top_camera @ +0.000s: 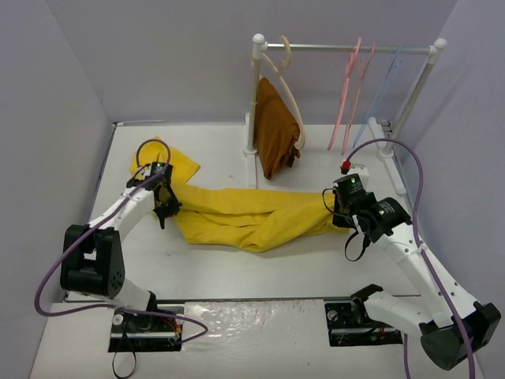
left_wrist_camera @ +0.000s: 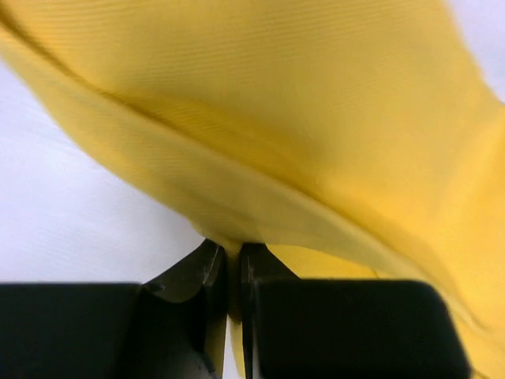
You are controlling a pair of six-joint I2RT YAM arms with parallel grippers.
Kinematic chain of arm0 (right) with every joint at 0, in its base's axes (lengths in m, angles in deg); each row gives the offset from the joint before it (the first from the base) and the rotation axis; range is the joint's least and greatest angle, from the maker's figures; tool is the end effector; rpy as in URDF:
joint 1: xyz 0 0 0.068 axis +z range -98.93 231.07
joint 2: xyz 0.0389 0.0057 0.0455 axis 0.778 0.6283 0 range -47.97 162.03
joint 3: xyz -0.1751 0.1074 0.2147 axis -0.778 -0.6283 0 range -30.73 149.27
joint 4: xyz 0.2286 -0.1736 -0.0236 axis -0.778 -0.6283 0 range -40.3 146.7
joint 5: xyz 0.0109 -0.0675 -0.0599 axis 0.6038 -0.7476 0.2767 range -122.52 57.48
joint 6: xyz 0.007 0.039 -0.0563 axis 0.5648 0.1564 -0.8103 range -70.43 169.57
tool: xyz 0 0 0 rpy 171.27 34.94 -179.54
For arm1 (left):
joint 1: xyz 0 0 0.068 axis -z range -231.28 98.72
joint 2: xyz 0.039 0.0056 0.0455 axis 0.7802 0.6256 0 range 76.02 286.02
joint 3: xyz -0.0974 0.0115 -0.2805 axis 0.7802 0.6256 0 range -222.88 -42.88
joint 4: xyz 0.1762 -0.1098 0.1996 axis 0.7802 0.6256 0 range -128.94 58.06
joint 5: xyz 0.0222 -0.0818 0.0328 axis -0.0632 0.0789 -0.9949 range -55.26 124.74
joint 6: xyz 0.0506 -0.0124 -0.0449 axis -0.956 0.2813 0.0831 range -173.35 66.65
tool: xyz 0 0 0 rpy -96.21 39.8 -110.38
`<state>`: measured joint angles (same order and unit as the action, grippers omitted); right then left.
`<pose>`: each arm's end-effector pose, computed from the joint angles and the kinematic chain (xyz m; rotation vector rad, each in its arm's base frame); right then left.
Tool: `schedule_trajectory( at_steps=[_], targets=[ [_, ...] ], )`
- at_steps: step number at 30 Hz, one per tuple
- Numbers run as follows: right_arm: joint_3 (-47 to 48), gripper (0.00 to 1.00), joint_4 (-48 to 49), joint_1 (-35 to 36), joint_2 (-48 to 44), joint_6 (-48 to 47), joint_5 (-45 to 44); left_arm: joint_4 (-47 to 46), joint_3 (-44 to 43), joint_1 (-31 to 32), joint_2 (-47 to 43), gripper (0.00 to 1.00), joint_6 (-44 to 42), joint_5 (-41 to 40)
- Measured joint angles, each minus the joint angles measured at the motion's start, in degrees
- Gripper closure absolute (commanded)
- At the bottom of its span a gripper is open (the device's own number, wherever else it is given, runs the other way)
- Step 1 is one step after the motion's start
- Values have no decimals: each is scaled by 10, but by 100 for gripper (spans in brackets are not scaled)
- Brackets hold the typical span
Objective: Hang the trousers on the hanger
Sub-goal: Flatten out the trousers at the center of the board.
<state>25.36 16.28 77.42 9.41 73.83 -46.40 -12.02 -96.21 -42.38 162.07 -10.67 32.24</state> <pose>0.2158 0.0919 0.3256 0.0827 2.2784 0.1855 0.3243 -0.0482 0.1930 -0.7803 2.5159 -0.2590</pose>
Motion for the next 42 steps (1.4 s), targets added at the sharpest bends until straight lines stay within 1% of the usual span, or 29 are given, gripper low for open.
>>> schedule_trajectory(
  at_steps=[3,7,9,11,13,15,16,19,20,21,23,24,25,28,30,35,36,39,42],
  targets=[
    [45,100,-16,-29,13,-17,12,95,-147,-1,-13,100,-58,-37],
    [134,100,-26,-53,31,-41,1,180,-375,0,-28,100,-130,-100],
    [162,100,-29,-62,32,-51,-9,214,-444,0,-41,98,-154,-129],
    [175,100,-32,-69,28,-57,-15,245,-476,-1,-51,91,-170,-148],
    [176,100,-39,-71,22,-60,-15,276,-482,-4,-51,81,-183,-158],
    [174,100,-50,-72,18,-62,-9,299,-481,-6,-37,74,-193,-164],
    [171,100,-55,-72,17,-63,-7,306,-480,-10,-20,70,-200,-169],
    [165,100,-73,-73,16,-64,-3,312,-474,-28,51,66,-222,-177],
    [163,100,-79,-73,17,-64,-2,311,-472,-35,74,59,-228,-176],
    [161,100,-83,-73,18,-64,-2,310,-468,-42,97,49,-234,-171],
    [156,100,-88,-74,21,-63,-2,300,-448,-51,124,31,-242,-157],
    [153,100,-89,-75,22,-63,-2,294,-427,-54,124,24,-245,-150],
    [149,100,-90,-76,24,-62,-3,287,-404,-56,121,23,-248,-143],
    [138,99,-92,-79,25,-59,-3,243,-302,-55,63,22,-243,-120],
    [132,99,-92,-79,28,-56,-3,237,-238,-55,7,22,-236,-100],
    [124,100,-90,-80,33,-49,-3,162,-71,-55,-145,26,-157,-11],
    [122,100,-89,-80,33,-48,-3,146,-36,-55,-175,29,-137,1],
    [116,100,-86,-80,33,-46,-3,134,59,-54,-245,34,-82,8],
    [112,100,-85,-80,33,-46,-2,140,116,-54,-279,39,-32,-1]
  ],
)
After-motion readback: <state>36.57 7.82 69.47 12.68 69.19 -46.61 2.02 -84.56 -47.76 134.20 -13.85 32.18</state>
